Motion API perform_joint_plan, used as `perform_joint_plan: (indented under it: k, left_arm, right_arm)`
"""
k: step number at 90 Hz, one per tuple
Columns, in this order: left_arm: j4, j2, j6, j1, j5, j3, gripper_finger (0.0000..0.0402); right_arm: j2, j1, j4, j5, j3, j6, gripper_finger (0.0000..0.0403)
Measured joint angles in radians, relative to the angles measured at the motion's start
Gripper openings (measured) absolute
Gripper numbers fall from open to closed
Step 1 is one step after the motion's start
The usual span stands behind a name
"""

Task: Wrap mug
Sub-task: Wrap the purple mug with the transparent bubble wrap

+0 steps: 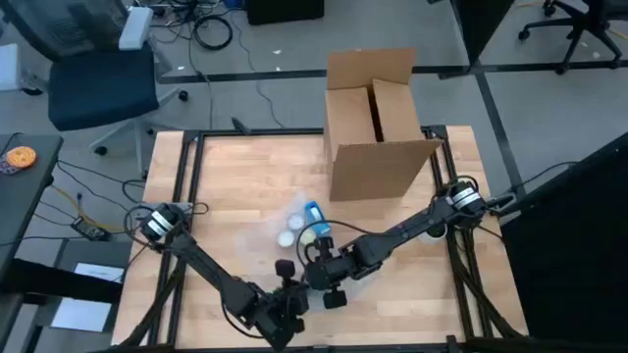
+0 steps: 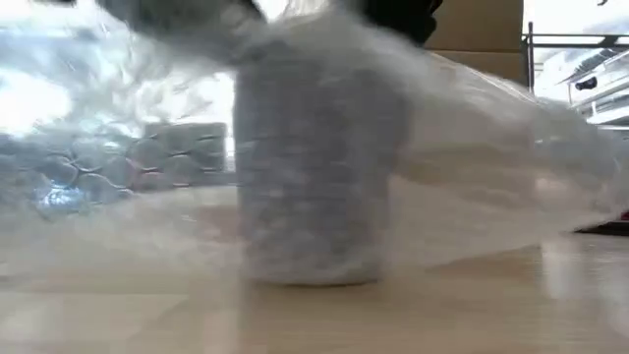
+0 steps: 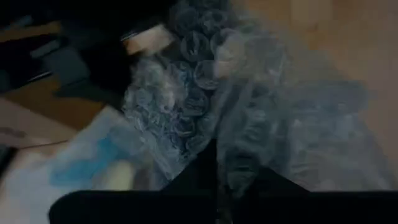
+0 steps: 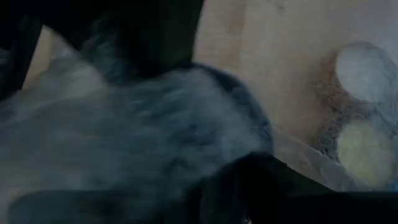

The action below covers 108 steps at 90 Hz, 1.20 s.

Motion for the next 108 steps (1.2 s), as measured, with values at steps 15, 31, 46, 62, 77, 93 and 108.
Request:
perform_joint_plan:
  k: [15, 31, 46, 62, 77, 93, 108]
  left_arm:
    - [-0.069, -0.008, -0.004, 0.021, 0.001, 0.000, 0.0000]
    - [-0.107, -0.020, 0.000, 0.054, 0.004, -0.009, 0.0000]
    - [-0.128, -0.047, 0.001, 0.069, 0.019, -0.011, 0.0000]
    - [-0.152, -0.083, 0.025, 0.067, 0.081, -0.011, 0.0000]
    - [-0.150, -0.111, 0.019, 0.071, 0.123, -0.011, 0.0000]
    - [-0.102, -0.119, -0.021, 0.069, 0.252, -0.009, 0.0000]
    - [-0.084, -0.121, -0.079, 0.053, 0.324, -0.006, 0.0000]
  right_arm:
    - [0.000, -0.041, 0.000, -0.005, 0.000, -0.007, 0.0073]
    - [0.000, -0.100, 0.004, -0.005, 0.000, -0.041, 0.0073]
    - [-0.003, -0.128, -0.002, -0.010, 0.001, -0.070, 0.0073]
    - [-0.037, -0.112, -0.075, -0.006, 0.050, -0.088, 0.0073]
    - [-0.085, -0.090, -0.121, -0.003, 0.061, -0.083, 0.0074]
    - [-0.161, -0.051, -0.230, 0.058, 0.062, -0.004, 0.0074]
    - [-0.180, 0.009, -0.322, 0.133, 0.062, 0.083, 0.0074]
